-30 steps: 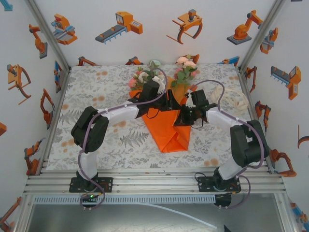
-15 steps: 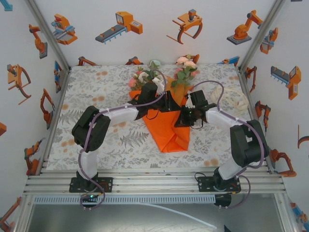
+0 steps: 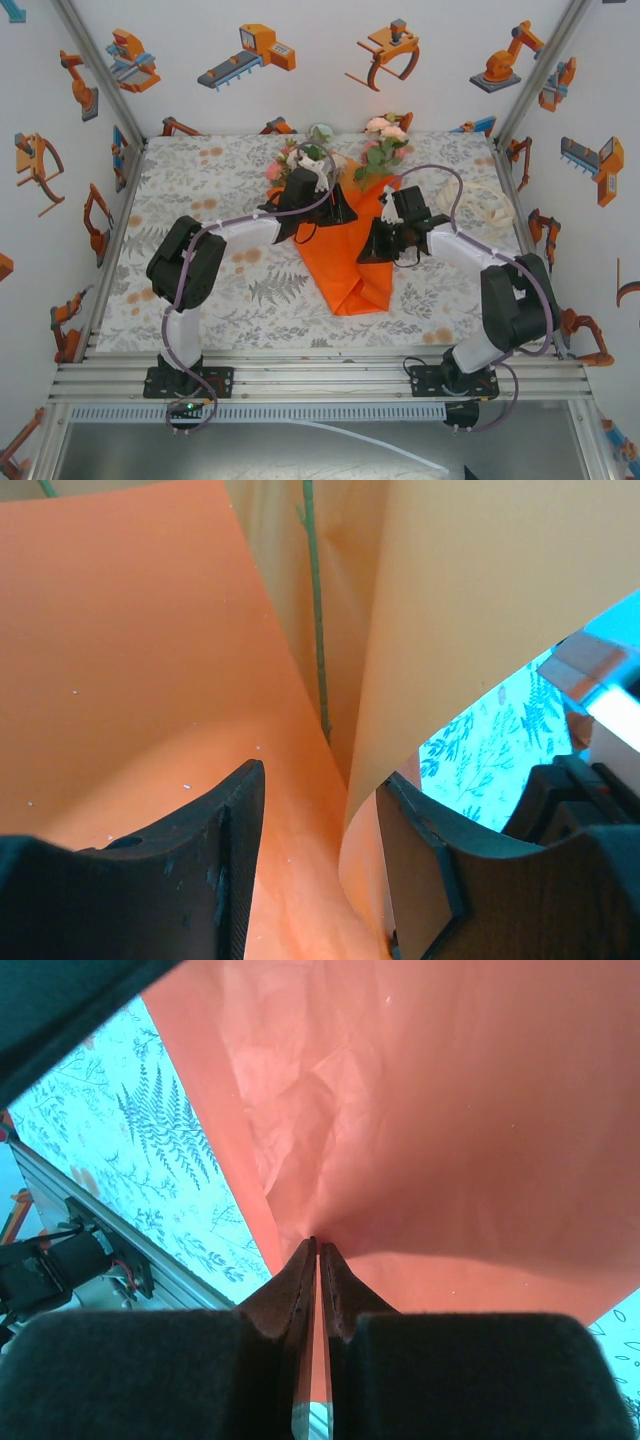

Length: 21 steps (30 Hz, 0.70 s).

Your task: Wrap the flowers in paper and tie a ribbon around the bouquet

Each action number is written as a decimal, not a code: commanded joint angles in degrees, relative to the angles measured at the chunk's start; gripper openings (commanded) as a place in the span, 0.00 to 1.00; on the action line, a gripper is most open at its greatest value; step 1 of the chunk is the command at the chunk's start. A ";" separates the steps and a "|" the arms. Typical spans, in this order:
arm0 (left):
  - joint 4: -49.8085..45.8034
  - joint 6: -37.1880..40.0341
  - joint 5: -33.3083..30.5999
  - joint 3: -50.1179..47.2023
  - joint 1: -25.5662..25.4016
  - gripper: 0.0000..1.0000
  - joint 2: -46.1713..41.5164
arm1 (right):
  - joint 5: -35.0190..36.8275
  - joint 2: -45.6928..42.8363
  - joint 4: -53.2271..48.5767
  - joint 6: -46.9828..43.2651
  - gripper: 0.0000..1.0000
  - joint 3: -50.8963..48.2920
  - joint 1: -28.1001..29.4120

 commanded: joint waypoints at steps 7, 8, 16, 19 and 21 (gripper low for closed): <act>2.76 1.34 8.70 4.30 -0.77 0.31 3.46 | -1.20 -1.62 -0.13 -0.94 0.16 0.49 0.19; 2.32 1.35 8.59 4.38 -0.75 0.18 3.49 | -0.97 -1.90 -0.37 -1.01 0.17 0.53 0.21; 4.11 -0.11 2.15 -3.75 0.00 0.00 -2.18 | 0.00 -9.26 2.68 0.88 0.29 -6.46 0.35; 5.05 -0.67 -0.28 -6.15 0.09 0.00 -3.37 | -0.83 -10.52 4.65 1.74 0.29 -10.27 0.28; 5.01 -0.90 -2.14 -7.42 0.36 0.00 -3.73 | -1.22 -11.05 4.90 2.20 0.27 -12.10 0.53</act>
